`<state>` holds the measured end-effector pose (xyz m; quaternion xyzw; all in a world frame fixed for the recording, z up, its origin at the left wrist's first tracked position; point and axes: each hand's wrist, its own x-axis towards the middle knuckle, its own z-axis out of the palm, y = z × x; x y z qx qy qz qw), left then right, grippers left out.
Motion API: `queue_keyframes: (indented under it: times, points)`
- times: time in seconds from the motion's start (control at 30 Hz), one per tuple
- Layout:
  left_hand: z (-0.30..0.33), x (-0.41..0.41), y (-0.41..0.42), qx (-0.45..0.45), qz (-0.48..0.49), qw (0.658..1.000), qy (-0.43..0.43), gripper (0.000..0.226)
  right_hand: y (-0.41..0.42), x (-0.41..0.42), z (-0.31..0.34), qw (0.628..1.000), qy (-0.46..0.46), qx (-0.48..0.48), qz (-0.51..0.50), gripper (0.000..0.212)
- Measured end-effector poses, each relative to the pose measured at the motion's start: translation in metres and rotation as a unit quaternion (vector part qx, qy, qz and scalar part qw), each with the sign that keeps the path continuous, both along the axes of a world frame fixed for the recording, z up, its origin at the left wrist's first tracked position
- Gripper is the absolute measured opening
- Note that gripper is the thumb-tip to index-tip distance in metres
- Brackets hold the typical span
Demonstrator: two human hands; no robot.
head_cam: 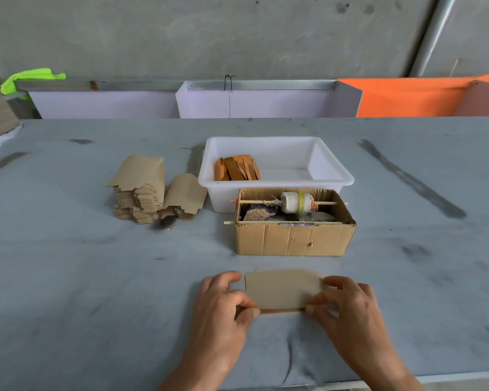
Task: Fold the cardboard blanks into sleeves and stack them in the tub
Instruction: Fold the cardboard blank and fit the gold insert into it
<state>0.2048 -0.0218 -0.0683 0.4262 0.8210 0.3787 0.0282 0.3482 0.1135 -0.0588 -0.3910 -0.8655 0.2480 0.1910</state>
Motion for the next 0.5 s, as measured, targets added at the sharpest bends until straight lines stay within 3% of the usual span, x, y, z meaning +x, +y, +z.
queue_keyframes:
  times: [0.1,0.2,0.27,0.4,0.5]
  points:
    - [-0.002,-0.002,-0.001,-0.025,0.015,0.999,0.029,0.008,0.003,-0.001,0.003,1.000,0.000,-0.017,-0.003,0.006]
    - [-0.002,-0.003,0.002,-0.057,0.046,0.997,0.030,0.013,0.004,-0.002,0.005,1.000,0.008,-0.022,-0.009,0.034]
    - [-0.001,-0.004,0.003,-0.078,0.072,0.994,0.023,0.017,0.005,-0.003,0.007,0.999,0.009,-0.023,-0.022,0.038]
    - [0.003,-0.003,0.005,-0.101,0.111,0.988,0.025,0.020,0.010,-0.003,0.006,0.999,-0.010,-0.029,-0.040,0.024]
    - [0.010,0.000,0.006,-0.070,0.077,0.991,0.088,0.018,0.012,-0.006,0.006,0.998,-0.042,-0.020,-0.042,0.004]
